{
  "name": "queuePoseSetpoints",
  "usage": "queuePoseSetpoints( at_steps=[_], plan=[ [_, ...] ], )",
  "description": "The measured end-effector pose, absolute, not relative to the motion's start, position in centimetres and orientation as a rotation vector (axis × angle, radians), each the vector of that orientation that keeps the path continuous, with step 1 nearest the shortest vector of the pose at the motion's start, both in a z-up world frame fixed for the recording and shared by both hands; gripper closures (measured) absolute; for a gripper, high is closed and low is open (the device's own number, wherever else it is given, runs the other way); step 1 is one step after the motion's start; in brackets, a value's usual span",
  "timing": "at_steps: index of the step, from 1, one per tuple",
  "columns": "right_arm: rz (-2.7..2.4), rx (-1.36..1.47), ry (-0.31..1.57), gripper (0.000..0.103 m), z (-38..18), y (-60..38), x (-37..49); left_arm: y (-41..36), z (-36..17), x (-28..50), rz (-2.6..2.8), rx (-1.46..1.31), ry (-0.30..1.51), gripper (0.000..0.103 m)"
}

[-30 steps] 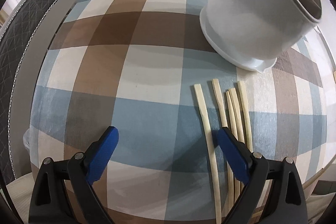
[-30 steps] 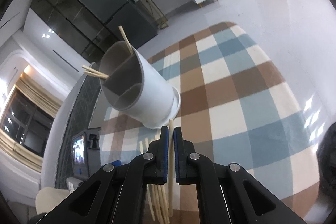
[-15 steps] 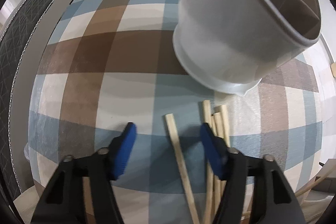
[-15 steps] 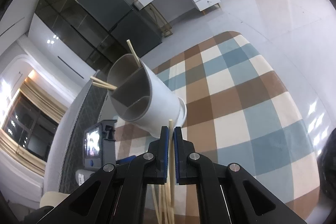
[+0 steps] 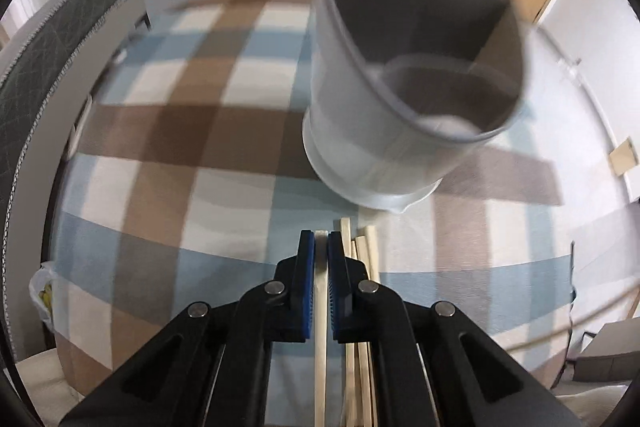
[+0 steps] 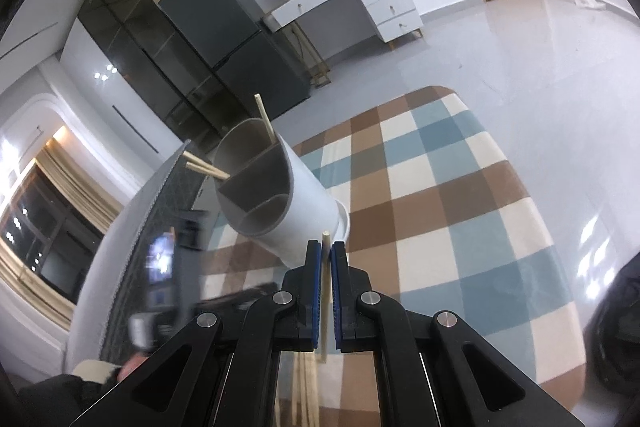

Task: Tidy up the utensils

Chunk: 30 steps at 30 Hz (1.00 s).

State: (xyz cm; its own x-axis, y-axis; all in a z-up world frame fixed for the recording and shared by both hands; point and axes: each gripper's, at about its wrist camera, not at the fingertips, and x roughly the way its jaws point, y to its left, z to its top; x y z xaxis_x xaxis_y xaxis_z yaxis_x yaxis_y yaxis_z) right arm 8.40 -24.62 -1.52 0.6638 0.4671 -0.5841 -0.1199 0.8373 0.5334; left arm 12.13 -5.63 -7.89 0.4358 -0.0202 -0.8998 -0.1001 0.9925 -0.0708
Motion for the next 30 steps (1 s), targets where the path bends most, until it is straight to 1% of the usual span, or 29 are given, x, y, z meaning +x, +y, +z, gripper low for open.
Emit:
queuePoseSetpoints(
  at_steps=[5, 11, 20, 30],
  plan=[
    [0.332, 0.47, 0.752, 0.099, -1.0, -24.1, 6.5, -5.4, -4.0, 8.3, -0.021, -0.113, 0.966, 0.101],
    [0.322, 0.408, 0.706, 0.099, -0.1, -23.0, 4.9, -4.4, -1.2, 4.9, -0.091, -0.128, 0.845, 0.101],
    [0.309, 0.366, 0.675, 0.099, 0.4, -22.4, 2.9, -3.6, 0.6, 2.2, -0.19, -0.118, 0.752, 0.101],
    [0.319, 0.3, 0.628, 0.099, 1.3, -21.4, 1.5, -4.2, 1.3, 1.1, -0.193, -0.049, 0.757, 0.103]
  ],
)
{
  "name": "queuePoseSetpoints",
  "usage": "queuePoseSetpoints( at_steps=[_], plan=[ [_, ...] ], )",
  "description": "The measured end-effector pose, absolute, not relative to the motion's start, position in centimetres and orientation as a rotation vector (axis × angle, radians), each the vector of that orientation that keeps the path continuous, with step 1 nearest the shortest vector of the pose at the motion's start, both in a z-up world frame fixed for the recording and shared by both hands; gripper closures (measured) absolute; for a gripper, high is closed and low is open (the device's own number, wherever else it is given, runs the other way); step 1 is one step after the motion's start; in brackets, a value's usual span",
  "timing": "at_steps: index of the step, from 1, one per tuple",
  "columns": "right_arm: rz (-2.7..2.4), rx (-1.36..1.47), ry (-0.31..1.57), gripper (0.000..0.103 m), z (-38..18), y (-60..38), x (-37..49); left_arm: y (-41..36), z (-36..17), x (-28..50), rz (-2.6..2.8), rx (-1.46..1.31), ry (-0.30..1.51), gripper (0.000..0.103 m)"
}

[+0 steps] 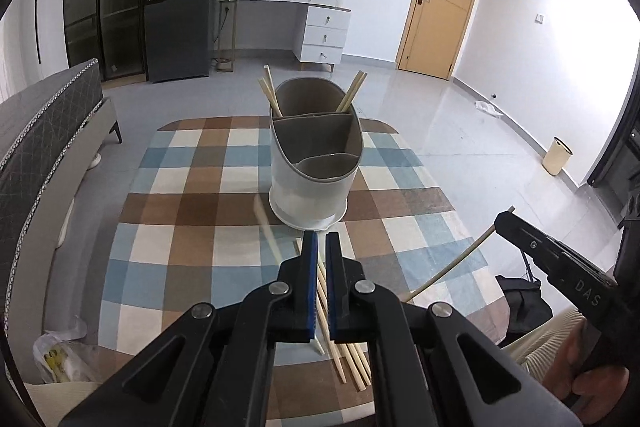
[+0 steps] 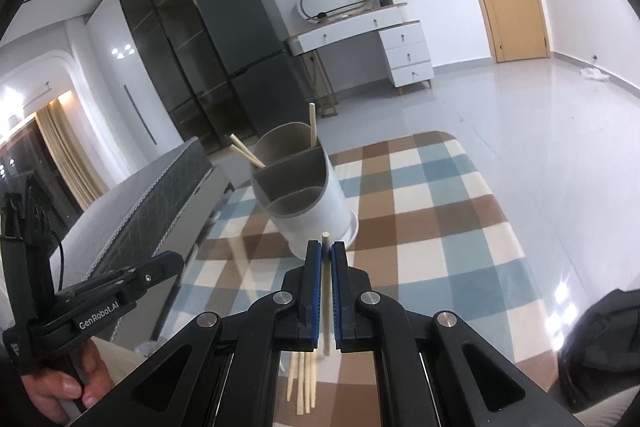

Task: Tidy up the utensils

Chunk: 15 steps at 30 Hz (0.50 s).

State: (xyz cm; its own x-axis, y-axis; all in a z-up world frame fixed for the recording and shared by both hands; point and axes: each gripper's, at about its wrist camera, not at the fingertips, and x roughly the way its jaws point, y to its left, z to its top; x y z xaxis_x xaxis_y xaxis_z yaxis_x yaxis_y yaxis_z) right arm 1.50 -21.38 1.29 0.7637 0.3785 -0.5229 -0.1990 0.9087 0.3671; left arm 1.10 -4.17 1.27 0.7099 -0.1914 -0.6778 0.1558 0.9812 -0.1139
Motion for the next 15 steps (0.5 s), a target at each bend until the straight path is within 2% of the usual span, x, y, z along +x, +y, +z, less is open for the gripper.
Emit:
queuePoseSetpoints(
  at_steps=[7, 12, 13, 15],
  plan=[
    [0.322, 0.299, 0.614, 0.099, 1.6, -21.2, 1.3, -3.5, 1.6, 1.3, -0.196, -0.034, 0.776, 0.103],
    [0.322, 0.309, 0.618, 0.099, 1.7, -21.1, 1.4, -0.3, 0.1, 3.1, -0.122, -0.148, 0.836, 0.103],
    [0.324, 0.313, 0.616, 0.099, 1.7, -21.1, 1.5, 0.5, -0.6, 3.9, -0.11, -0.166, 0.874, 0.101],
    [0.325, 0.323, 0.616, 0.099, 1.8, -21.1, 1.6, 1.6, -2.2, 5.5, -0.074, -0.183, 0.963, 0.084]
  ],
)
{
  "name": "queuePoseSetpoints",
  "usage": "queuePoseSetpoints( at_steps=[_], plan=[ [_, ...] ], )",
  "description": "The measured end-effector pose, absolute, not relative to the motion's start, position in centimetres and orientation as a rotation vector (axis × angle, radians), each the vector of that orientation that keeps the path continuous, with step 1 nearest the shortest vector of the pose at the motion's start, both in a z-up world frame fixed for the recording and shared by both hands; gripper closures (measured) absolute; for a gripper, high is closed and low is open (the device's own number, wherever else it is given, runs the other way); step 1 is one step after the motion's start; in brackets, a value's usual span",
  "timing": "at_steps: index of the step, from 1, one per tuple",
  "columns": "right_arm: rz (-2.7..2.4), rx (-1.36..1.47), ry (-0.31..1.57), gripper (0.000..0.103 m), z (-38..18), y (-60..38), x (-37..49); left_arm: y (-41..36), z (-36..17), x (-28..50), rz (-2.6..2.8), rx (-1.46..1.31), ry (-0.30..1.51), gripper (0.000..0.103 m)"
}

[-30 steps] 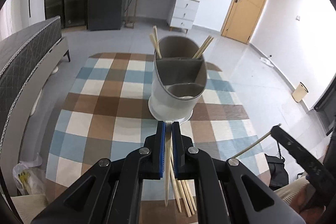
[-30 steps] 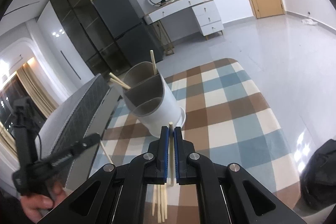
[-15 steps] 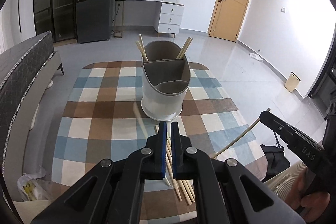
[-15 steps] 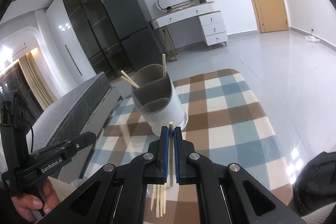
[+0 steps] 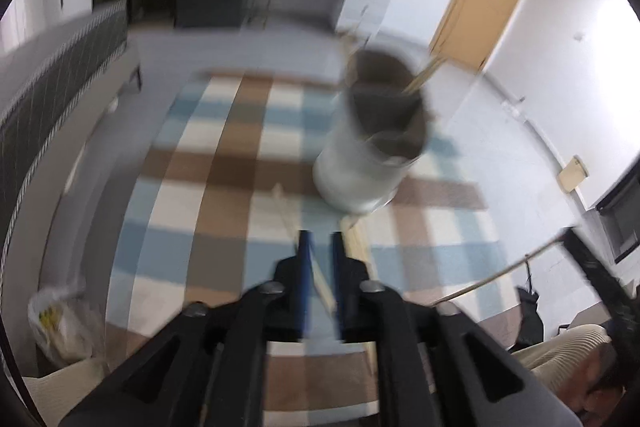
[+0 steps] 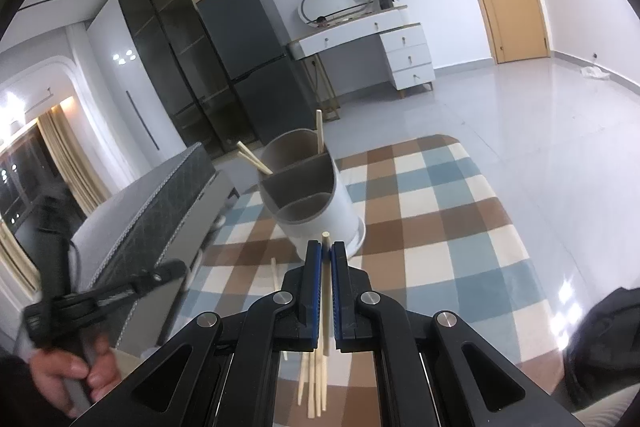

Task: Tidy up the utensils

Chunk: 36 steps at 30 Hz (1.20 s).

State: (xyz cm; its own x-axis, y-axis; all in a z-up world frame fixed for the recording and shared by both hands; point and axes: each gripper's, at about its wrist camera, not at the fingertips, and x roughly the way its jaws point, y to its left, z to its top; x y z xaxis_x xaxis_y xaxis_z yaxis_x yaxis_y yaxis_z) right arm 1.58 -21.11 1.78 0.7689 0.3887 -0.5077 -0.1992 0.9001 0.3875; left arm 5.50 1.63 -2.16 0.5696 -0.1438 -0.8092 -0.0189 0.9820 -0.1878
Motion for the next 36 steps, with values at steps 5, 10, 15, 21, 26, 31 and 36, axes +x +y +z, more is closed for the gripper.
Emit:
queuePoseSetpoints(
  at_steps=[5, 10, 15, 21, 26, 31, 36],
  plan=[
    [0.338, 0.375, 0.624, 0.099, 1.5, -21.7, 2.5, 3.7, -4.8, 8.2, -0.012, -0.26, 1.016, 0.046],
    [0.351, 0.398, 0.636, 0.099, 1.1, -21.9, 3.6, 3.9, -8.1, 11.9, 0.01, -0.289, 1.099, 0.046],
    [0.362, 0.412, 0.649, 0.099, 0.6, -22.0, 4.9, 3.4, -10.9, 15.5, 0.041, -0.245, 1.161, 0.046],
    [0.368, 0.436, 0.667, 0.099, 0.1, -22.7, 6.2, 2.2, -12.7, 17.6, 0.051, -0.147, 1.181, 0.046],
    [0.371, 0.462, 0.683, 0.099, -0.3, -23.2, 6.8, 0.8, -13.1, 17.9, 0.098, -0.027, 1.182, 0.075],
    [0.377, 0.468, 0.68, 0.099, -0.2, -23.4, 6.9, 0.8, -12.3, 17.7, 0.052, -0.091, 1.193, 0.101],
    [0.37, 0.461, 0.675, 0.099, -0.1, -23.5, 6.6, 1.2, -8.9, 14.9, 0.022, -0.178, 1.088, 0.101]
  ],
)
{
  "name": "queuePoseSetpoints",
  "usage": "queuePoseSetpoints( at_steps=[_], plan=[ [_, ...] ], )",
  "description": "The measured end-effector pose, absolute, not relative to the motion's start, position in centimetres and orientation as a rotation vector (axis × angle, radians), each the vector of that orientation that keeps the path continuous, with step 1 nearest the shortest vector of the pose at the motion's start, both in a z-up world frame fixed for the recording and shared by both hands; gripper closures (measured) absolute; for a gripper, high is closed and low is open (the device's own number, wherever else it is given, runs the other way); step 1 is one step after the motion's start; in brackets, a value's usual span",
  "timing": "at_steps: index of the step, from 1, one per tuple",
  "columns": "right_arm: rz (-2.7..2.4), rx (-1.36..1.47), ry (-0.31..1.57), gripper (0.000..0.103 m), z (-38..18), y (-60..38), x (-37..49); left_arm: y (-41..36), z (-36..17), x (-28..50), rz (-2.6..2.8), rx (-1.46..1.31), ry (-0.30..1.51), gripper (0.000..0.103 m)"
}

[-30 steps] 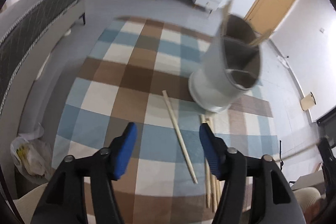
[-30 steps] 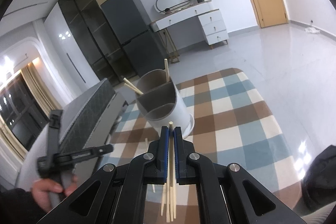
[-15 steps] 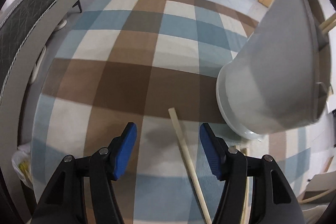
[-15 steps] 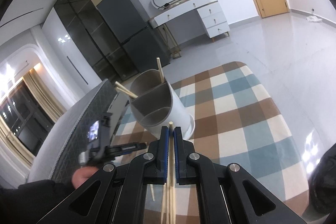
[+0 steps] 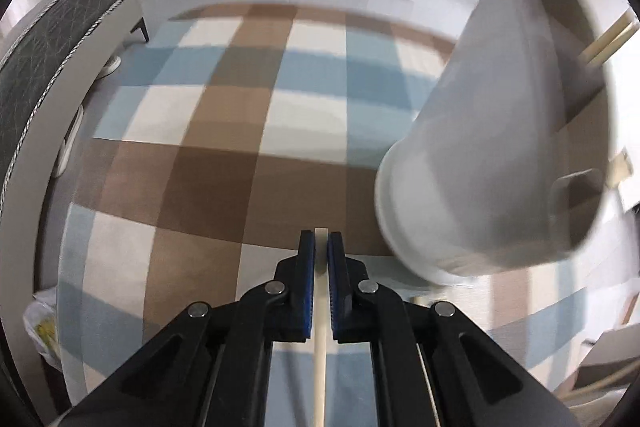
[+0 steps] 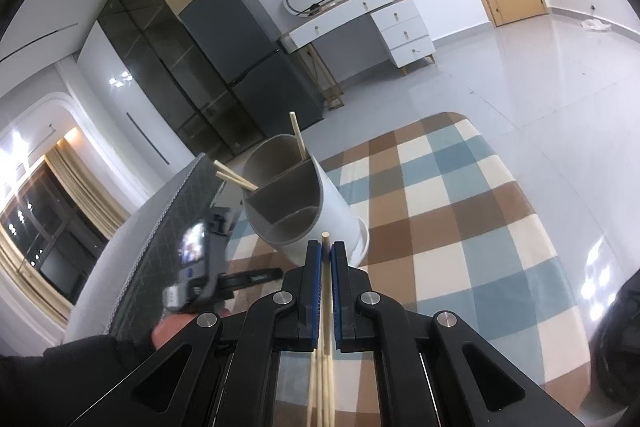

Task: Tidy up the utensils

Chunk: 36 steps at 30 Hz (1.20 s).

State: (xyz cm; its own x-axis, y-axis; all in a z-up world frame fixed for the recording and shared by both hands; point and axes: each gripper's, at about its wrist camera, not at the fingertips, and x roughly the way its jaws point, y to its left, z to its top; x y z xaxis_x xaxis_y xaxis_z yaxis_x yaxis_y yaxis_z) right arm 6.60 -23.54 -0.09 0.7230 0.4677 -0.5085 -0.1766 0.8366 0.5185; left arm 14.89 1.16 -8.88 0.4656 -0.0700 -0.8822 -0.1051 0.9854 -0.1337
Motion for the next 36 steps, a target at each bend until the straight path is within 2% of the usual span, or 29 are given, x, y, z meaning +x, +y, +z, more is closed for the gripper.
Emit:
queuePoseSetpoints(
  at_steps=[6, 10, 36],
  plan=[
    [0.367, 0.44, 0.658, 0.099, 0.4, -23.3, 5.7, 0.9, -2.4, 8.9, -0.035, -0.227, 0.879, 0.101],
    [0.37, 0.404, 0.64, 0.099, 0.9, -22.6, 4.9, 0.1, 0.1, 5.4, -0.066, -0.22, 0.813, 0.101],
    [0.362, 0.315, 0.585, 0.099, 2.4, -20.8, 2.8, -1.7, 5.4, 2.5, -0.228, -0.072, 0.707, 0.103]
  ],
)
